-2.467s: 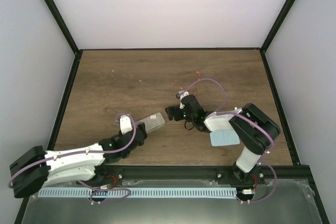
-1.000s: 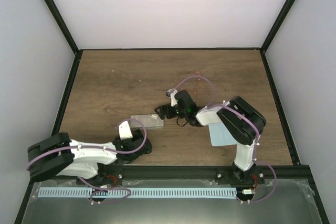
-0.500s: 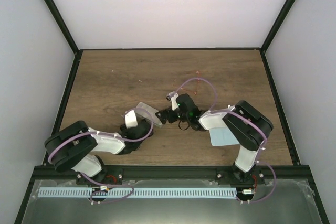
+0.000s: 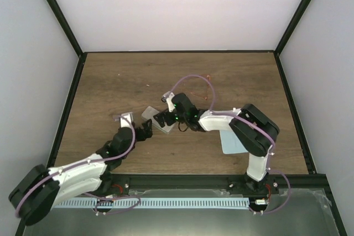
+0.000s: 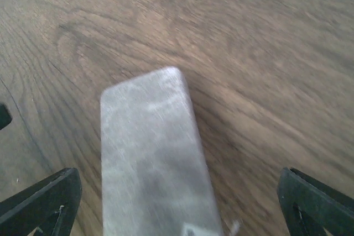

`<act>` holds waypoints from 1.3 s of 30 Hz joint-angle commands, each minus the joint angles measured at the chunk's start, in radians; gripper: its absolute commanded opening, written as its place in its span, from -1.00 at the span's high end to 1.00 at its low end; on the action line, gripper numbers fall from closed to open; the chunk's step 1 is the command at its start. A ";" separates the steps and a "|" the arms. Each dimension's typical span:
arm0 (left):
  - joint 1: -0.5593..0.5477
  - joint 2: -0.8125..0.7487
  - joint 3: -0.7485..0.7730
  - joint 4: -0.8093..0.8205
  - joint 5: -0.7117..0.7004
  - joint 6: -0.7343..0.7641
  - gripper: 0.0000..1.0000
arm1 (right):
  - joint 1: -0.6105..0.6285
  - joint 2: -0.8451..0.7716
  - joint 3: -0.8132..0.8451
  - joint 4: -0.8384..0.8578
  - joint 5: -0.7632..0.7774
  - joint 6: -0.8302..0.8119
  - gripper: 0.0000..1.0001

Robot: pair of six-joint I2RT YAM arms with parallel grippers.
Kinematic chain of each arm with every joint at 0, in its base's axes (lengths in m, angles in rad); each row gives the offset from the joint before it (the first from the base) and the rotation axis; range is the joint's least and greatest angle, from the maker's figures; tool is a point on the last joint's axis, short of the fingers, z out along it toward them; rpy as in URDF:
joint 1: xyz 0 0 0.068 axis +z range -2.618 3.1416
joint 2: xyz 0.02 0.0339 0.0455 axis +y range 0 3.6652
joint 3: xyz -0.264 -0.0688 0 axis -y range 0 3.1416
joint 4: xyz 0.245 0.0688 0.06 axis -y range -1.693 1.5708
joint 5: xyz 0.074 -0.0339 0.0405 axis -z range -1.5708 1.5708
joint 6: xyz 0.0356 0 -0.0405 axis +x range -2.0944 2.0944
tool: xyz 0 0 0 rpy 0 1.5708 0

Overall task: Organize the sunglasses
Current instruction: Open the sunglasses case at the center of the board.

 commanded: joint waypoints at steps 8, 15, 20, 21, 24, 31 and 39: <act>0.075 -0.435 -0.125 -0.184 0.081 0.008 -0.99 | 0.045 0.183 0.233 -0.236 0.120 -0.161 -0.99; 0.090 -0.479 -0.145 -0.204 0.085 0.011 -0.99 | 0.054 0.184 0.239 -0.261 0.088 -0.209 -1.00; 0.094 -0.421 -0.145 -0.171 0.084 0.011 -0.99 | 0.063 0.168 0.216 -0.238 0.062 -0.220 -1.00; 0.094 -0.413 -0.143 -0.169 0.083 0.011 -0.99 | 0.064 0.168 0.215 -0.236 0.057 -0.221 -1.00; 0.095 -0.403 -0.145 -0.165 0.074 0.010 -0.99 | 0.067 0.174 0.224 -0.238 0.056 -0.224 -1.00; 0.096 -0.416 -0.149 -0.166 0.080 0.016 -0.99 | 0.067 0.153 0.197 -0.194 0.030 -0.228 -1.00; 0.097 -0.402 -0.148 -0.160 0.081 0.019 -0.99 | 0.067 0.111 0.160 -0.159 0.013 -0.236 -1.00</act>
